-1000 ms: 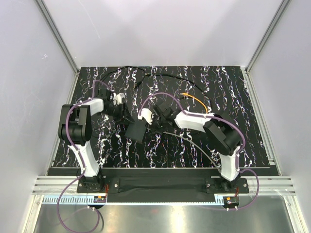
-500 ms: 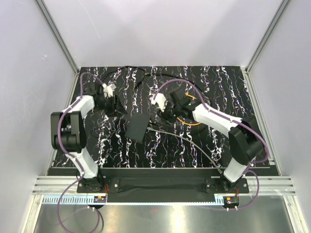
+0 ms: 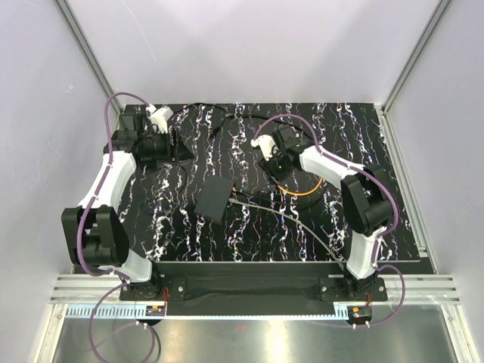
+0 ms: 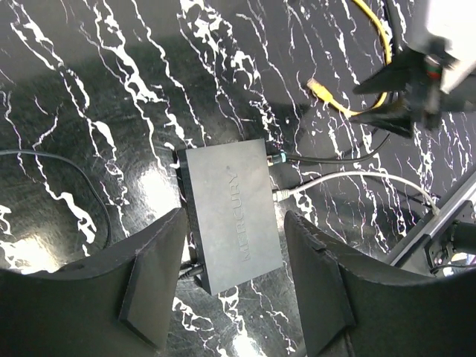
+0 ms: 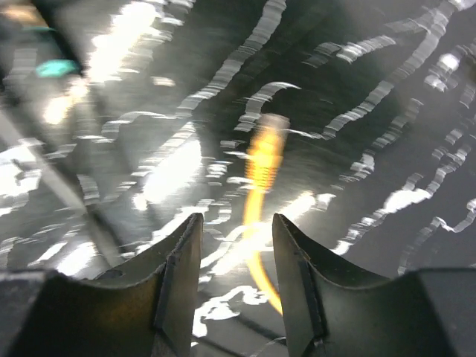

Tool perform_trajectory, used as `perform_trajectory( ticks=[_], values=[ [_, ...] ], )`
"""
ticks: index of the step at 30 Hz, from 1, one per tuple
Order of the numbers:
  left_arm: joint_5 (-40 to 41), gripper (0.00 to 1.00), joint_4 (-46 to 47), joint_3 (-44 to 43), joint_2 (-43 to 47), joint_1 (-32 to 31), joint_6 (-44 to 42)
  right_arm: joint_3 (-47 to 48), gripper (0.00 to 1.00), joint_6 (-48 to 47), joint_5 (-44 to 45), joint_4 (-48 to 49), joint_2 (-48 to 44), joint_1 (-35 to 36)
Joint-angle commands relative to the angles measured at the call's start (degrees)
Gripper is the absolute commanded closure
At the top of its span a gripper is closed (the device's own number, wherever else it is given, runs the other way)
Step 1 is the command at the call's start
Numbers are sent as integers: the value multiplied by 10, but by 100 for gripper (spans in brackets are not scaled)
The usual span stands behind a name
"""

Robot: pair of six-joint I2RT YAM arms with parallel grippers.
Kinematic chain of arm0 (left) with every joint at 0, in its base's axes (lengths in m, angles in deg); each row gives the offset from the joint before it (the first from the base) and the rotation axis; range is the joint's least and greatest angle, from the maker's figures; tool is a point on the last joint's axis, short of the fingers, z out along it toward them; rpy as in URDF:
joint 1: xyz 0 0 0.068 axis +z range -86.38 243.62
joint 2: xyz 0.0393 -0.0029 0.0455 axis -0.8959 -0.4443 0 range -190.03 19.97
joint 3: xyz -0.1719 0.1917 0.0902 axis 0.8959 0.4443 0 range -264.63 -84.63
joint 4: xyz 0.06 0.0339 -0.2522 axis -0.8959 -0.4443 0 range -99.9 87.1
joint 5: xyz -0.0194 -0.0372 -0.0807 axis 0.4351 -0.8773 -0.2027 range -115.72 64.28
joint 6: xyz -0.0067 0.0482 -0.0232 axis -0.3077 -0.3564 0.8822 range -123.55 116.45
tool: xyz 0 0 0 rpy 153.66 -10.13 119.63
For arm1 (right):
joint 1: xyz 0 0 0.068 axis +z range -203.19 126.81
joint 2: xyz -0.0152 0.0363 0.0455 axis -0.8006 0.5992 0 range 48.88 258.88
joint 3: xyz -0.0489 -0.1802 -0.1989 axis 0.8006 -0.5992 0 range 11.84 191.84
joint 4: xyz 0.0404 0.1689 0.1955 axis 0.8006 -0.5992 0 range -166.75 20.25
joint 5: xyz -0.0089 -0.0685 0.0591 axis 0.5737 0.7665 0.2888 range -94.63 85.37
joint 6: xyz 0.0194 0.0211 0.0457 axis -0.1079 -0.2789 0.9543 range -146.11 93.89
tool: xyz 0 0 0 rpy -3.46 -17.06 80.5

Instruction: Insert the plug into the switch port

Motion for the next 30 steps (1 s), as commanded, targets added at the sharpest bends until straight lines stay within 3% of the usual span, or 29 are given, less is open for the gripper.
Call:
perform_trajectory(
  ticks=[1, 10, 19, 30],
  values=[
    [-15, 39, 30, 19, 32, -1, -13, 47, 51, 1, 36, 1, 10, -37],
    [-52, 36, 50, 41, 24, -1, -5, 153, 46, -79, 50, 23, 106, -122],
    [-54, 35, 51, 42, 10, -2, -3, 256, 43, -108, 38, 20, 187, -135],
    [-54, 35, 55, 45, 5, -1, 2, 318, 50, -170, -27, -24, 259, -141]
  ],
)
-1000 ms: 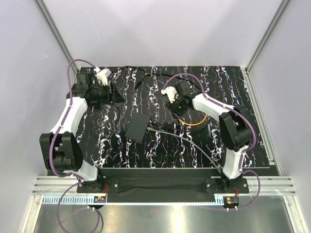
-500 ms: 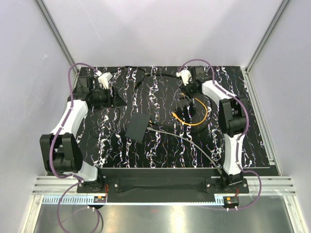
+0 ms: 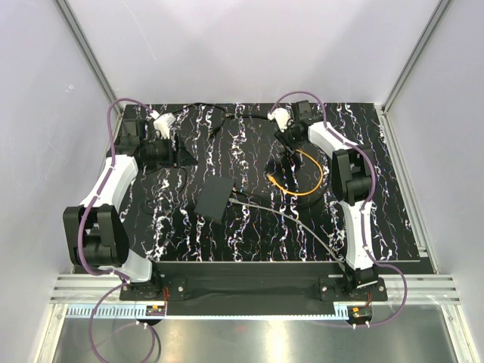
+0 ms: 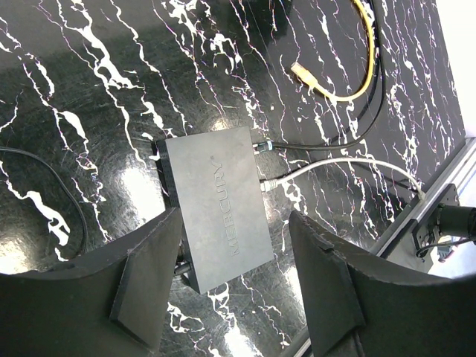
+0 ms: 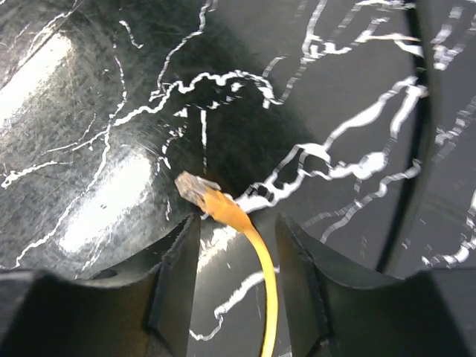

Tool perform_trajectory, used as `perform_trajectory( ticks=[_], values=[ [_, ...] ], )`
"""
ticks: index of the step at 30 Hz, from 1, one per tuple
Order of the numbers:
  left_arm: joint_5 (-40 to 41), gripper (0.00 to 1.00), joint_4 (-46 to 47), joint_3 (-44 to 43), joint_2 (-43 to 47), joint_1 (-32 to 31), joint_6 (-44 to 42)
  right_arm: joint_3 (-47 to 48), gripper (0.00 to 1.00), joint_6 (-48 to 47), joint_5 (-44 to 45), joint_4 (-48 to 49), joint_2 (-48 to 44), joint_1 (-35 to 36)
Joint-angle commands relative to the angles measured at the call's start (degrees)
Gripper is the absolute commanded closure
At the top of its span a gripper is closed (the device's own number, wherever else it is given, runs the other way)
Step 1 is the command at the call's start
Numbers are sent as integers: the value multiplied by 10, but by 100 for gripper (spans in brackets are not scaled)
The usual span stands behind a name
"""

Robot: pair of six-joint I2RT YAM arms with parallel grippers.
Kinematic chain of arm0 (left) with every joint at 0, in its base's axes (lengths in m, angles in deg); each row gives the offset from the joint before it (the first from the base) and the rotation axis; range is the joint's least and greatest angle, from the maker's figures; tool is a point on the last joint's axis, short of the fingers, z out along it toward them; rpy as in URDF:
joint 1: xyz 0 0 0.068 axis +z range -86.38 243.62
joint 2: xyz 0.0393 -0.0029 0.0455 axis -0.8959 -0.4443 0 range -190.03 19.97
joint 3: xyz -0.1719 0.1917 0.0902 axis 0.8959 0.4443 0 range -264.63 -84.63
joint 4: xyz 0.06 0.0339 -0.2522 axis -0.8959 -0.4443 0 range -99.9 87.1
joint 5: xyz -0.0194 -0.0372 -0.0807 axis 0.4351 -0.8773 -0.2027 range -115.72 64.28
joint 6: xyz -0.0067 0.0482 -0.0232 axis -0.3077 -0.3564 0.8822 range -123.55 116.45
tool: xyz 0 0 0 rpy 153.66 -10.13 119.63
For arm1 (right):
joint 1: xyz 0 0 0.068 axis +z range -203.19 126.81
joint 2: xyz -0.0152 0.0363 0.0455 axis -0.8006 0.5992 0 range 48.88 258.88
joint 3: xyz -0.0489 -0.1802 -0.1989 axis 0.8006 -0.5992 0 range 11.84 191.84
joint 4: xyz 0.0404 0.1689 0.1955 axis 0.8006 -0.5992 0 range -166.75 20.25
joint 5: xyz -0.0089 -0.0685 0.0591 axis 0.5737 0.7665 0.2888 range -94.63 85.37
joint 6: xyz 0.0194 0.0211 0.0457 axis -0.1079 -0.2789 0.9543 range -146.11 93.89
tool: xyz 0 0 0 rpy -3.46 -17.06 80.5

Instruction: Insert the plug into the switch port

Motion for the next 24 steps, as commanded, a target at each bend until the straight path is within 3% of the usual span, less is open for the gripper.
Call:
perform_trajectory(
  ticks=[1, 4, 8, 9, 15, 20, 24],
  values=[
    [-18, 35, 30, -1, -1, -2, 8, 31, 51, -36, -36, -35, 20, -1],
    [-20, 35, 30, -6, -2, -1, 15, 47, 60, -48, -42, -55, 36, -7],
    [-21, 35, 28, -13, 4, -1, 24, 69, 97, -44, -48, -67, 32, -19],
    [-26, 35, 31, -15, 8, -1, 28, 69, 100, -40, -47, -67, 23, -21],
    [-79, 37, 82, -20, 54, -9, 153, -45, 100, -23, -77, 44, -188, -21],
    [-98, 37, 119, -40, 97, -22, 237, -110, 100, -107, -43, 80, -353, -7],
    [-96, 37, 126, -75, 103, -47, 276, -249, 100, -230, 38, 265, -471, 26]
  ],
)
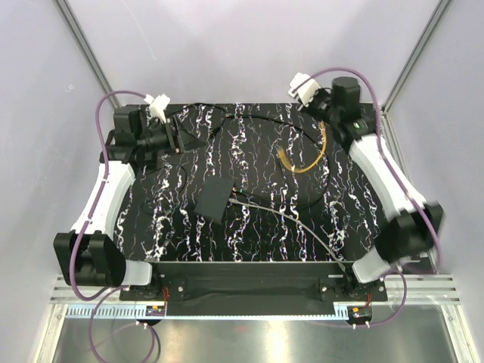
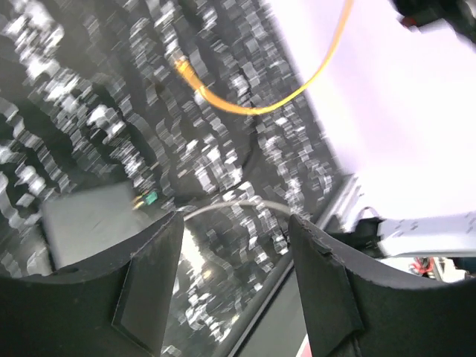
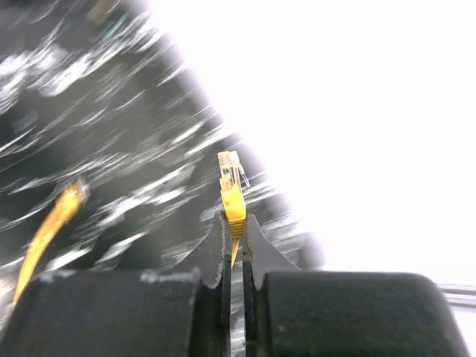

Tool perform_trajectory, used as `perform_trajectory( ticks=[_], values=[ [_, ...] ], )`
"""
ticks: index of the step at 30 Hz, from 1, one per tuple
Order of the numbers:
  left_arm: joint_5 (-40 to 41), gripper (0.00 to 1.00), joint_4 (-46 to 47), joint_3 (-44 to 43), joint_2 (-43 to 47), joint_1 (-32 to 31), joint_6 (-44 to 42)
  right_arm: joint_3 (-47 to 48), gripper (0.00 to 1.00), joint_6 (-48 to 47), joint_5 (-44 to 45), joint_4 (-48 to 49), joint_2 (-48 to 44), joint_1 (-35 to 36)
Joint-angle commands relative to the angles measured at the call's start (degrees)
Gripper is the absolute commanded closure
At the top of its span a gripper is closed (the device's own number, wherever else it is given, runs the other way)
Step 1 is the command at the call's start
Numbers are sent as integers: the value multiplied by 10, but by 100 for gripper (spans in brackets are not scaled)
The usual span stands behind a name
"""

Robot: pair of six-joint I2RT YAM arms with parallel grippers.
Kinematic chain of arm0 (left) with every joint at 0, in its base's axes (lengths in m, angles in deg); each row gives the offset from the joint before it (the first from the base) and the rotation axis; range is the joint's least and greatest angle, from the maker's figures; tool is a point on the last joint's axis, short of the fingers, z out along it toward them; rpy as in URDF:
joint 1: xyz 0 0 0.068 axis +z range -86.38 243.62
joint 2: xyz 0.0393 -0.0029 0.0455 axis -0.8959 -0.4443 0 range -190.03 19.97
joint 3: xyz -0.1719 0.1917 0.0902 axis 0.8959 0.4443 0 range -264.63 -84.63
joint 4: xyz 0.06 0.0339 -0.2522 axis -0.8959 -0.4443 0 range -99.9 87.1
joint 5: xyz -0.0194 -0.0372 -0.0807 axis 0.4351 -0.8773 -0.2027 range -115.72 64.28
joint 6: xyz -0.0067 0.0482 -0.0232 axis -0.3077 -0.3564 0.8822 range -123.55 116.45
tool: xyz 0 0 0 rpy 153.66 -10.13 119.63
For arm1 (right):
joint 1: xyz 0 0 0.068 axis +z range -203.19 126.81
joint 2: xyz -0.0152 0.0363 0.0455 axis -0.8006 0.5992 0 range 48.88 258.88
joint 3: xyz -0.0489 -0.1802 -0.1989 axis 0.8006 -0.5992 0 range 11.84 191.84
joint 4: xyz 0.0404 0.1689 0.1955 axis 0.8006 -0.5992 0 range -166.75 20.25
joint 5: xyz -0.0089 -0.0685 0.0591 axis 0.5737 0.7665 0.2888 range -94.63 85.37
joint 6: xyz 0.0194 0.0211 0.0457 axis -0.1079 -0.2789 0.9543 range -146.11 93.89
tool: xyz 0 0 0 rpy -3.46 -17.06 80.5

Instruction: Insert the plug into the switch port

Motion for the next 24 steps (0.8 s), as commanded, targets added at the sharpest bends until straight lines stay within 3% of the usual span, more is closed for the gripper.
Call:
perform_trajectory(
  ticks=[1, 4, 8, 12, 21, 24],
  values=[
    [-29, 37, 55, -53, 17, -16, 75, -145, 100, -158, 65, 184, -97, 37],
    [-39, 37, 109, -40, 12, -36, 144, -266, 100, -236, 80, 308, -168, 77],
    [-65, 37, 308, 34, 14, -81, 327, -387, 100, -323, 89, 441, -229, 145],
    [-77, 36, 443, 91, 13, -125, 429, -473, 100, -384, 80, 572, -258, 192],
    [-63, 36, 509, 126, -18, -207, 465, -571, 100, -449, 73, 688, -281, 252],
    [-58, 37, 512, 118, -32, -226, 464, -587, 100, -469, 68, 688, -295, 264]
  ],
)
